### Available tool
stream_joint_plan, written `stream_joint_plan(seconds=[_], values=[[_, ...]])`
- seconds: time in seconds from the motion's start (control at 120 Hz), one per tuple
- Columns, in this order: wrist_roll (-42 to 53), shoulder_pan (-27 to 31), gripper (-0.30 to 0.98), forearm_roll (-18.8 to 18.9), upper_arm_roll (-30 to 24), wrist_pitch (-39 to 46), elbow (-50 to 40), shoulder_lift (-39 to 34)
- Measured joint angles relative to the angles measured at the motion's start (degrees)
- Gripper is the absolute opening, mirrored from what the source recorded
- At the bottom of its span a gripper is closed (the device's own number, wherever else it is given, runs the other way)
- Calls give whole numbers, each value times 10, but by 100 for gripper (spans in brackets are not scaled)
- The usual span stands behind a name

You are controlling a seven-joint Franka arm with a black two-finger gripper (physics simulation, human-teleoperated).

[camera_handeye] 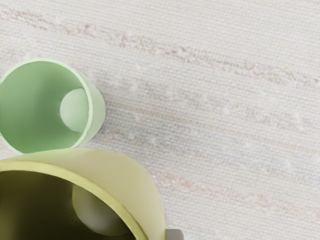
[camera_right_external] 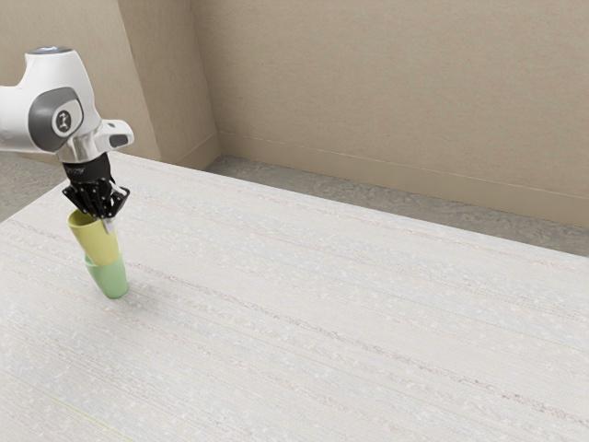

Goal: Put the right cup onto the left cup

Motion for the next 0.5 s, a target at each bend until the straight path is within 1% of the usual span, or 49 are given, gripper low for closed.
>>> stream_joint_plan(seconds=[0.217,0.35,0.5], values=[[17,13,-10,-3,1,-1,21,21],[27,19,-10,-5,19,-2,35,31],[39,39,-10,-7,32,-3,49,42]])
